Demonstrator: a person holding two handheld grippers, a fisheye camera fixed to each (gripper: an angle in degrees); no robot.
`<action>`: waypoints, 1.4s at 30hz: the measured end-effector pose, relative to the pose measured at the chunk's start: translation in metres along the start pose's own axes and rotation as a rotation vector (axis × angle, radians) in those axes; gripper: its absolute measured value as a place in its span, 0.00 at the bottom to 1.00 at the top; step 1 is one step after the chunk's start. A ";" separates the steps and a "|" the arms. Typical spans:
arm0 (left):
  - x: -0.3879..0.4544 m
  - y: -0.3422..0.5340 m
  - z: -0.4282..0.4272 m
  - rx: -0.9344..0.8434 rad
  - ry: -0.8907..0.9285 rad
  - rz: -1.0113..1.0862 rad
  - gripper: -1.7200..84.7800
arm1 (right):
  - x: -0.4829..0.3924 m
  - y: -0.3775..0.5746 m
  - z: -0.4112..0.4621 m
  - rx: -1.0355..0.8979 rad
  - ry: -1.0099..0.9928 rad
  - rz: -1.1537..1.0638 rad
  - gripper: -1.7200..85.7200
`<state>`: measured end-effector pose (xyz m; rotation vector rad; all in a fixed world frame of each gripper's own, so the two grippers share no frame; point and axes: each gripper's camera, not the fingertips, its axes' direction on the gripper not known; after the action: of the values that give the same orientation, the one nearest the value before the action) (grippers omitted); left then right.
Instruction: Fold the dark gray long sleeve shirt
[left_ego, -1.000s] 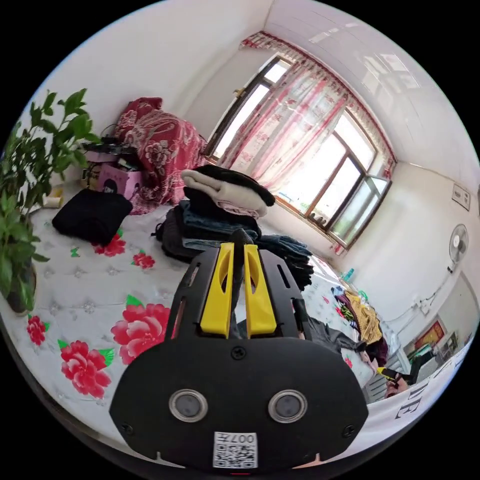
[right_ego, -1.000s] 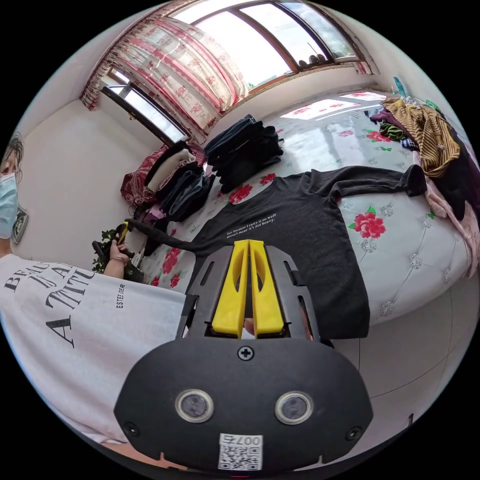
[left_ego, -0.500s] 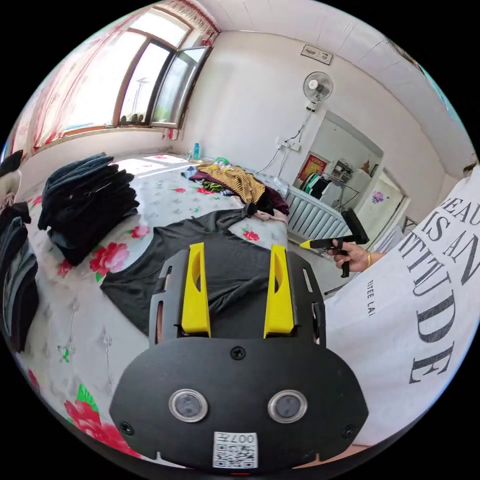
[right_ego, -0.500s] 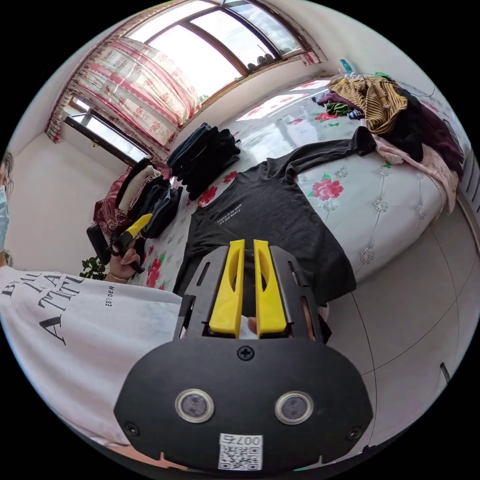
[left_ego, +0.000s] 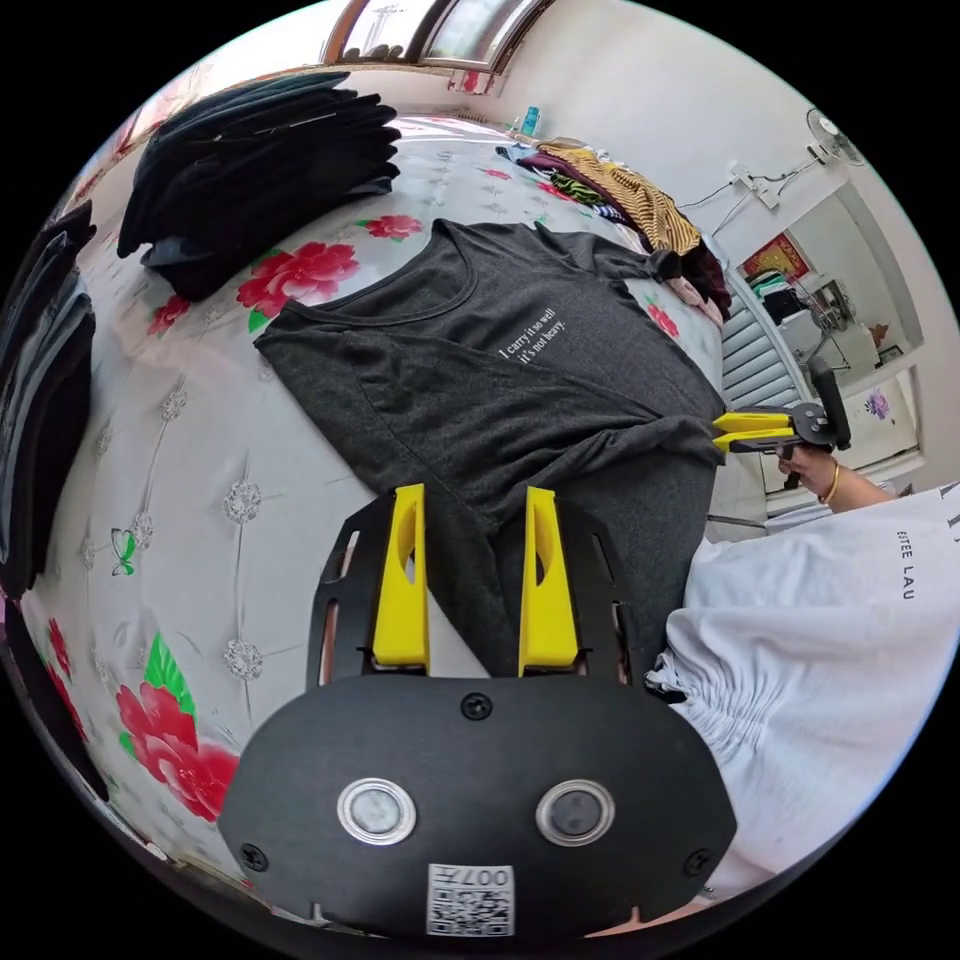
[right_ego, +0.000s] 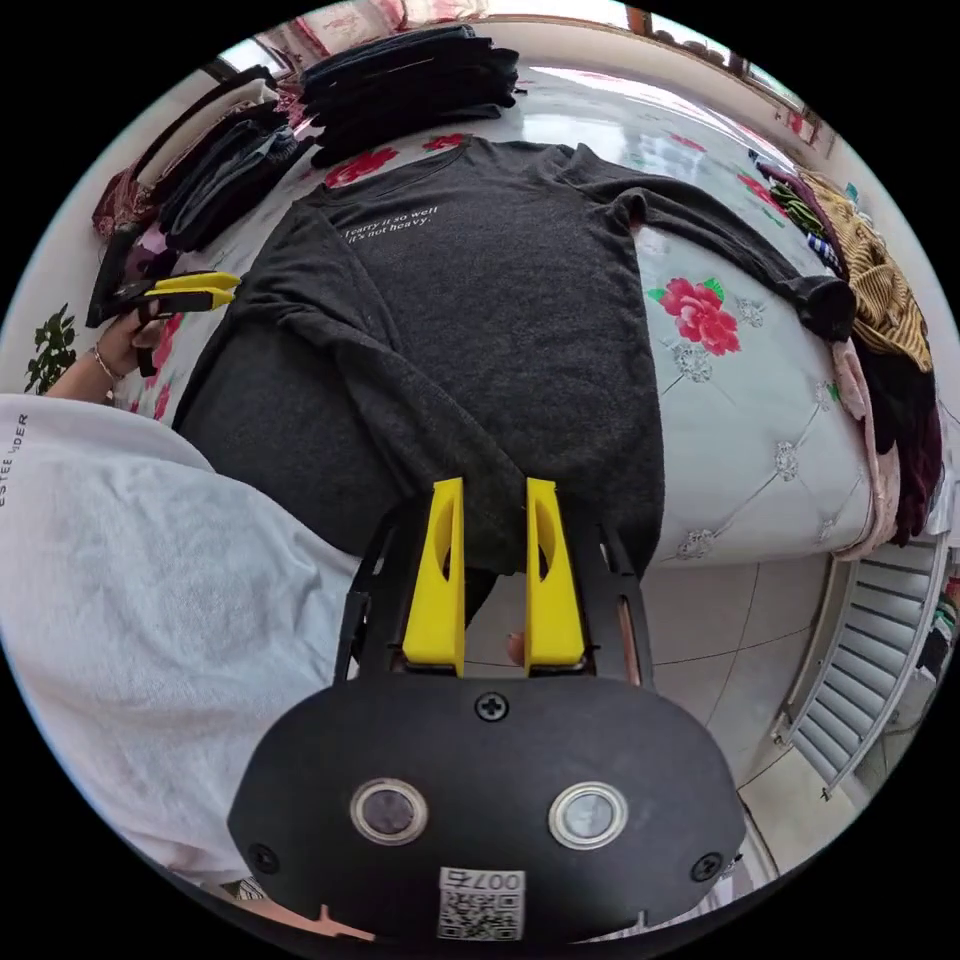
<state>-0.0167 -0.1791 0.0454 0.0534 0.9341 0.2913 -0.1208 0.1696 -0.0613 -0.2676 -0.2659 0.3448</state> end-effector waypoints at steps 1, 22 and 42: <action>-0.003 -0.002 0.004 -0.016 -0.017 -0.002 0.16 | -0.008 -0.004 -0.003 -0.027 0.017 -0.045 0.05; -0.022 -0.005 -0.058 0.149 0.005 -0.019 0.17 | -0.011 0.019 -0.055 0.181 0.229 0.059 0.06; -0.050 -0.076 -0.015 0.113 -0.150 -0.052 0.12 | 0.039 0.044 -0.029 -0.019 0.021 0.046 0.03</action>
<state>-0.0396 -0.2672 0.0629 0.1524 0.8015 0.1832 -0.0898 0.2173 -0.0937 -0.2959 -0.2430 0.3848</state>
